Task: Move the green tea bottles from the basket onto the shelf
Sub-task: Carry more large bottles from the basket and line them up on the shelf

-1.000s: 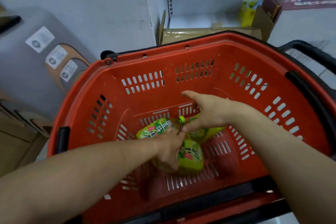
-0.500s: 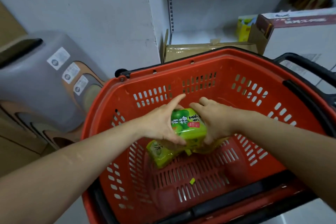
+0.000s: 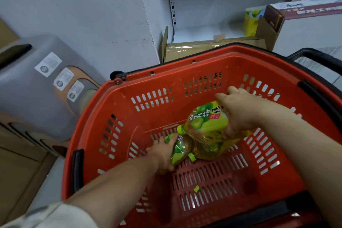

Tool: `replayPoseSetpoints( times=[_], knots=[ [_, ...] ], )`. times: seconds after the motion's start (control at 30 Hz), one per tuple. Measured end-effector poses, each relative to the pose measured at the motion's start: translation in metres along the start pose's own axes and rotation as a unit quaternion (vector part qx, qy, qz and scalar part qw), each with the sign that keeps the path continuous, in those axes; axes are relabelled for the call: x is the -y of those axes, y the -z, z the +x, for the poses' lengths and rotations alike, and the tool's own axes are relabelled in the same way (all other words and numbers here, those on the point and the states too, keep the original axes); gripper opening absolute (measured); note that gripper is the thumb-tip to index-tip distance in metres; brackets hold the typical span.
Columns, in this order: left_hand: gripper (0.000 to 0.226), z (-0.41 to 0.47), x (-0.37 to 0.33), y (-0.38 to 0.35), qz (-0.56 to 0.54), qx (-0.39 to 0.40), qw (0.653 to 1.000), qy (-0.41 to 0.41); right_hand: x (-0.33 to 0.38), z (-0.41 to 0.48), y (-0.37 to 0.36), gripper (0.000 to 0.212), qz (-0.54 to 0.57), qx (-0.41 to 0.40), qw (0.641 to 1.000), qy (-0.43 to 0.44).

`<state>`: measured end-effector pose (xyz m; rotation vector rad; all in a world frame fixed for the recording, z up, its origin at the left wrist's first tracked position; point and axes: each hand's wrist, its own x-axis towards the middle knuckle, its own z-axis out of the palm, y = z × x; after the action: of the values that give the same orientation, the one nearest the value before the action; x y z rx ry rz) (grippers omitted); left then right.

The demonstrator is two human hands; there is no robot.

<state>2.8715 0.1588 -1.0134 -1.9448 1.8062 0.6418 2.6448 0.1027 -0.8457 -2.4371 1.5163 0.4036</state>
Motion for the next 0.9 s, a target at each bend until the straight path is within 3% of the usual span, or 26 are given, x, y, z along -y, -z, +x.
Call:
replayPoseSetpoints(
  times=[0.27,0.33,0.43,0.53,0.7,0.8,0.9],
  knots=[
    [0.118,-0.038,-0.003,0.066,0.006,0.006,0.999,0.037,-0.008,-0.007,0.008,0.112,0.033,-0.060,0.998,-0.013],
    [0.115,-0.071,0.002,0.098,-0.010,-0.026,0.999,0.029,-0.011,-0.009,0.012,0.115,0.036,-0.094,0.995,-0.021],
    [0.120,-0.134,0.013,0.138,-0.121,-0.115,0.986,-0.001,-0.013,-0.018,0.025,0.121,0.084,-0.145,0.985,-0.033],
    [0.123,-0.198,0.028,0.152,-0.215,-0.237,0.946,-0.046,-0.008,-0.033,0.039,0.120,0.160,-0.230,0.959,-0.053],
    [0.112,-0.282,0.054,0.151,-0.313,-0.421,0.847,-0.079,0.023,-0.061,0.063,0.111,0.228,-0.361,0.904,-0.018],
    [0.112,-0.322,0.073,0.145,-0.394,-0.477,0.779,-0.103,0.058,-0.080,0.078,0.100,0.312,-0.380,0.869,0.050],
    [0.119,-0.366,0.102,0.128,-0.428,-0.522,0.730,-0.104,0.111,-0.093,0.088,0.082,0.491,-0.332,0.793,0.141]
  ],
)
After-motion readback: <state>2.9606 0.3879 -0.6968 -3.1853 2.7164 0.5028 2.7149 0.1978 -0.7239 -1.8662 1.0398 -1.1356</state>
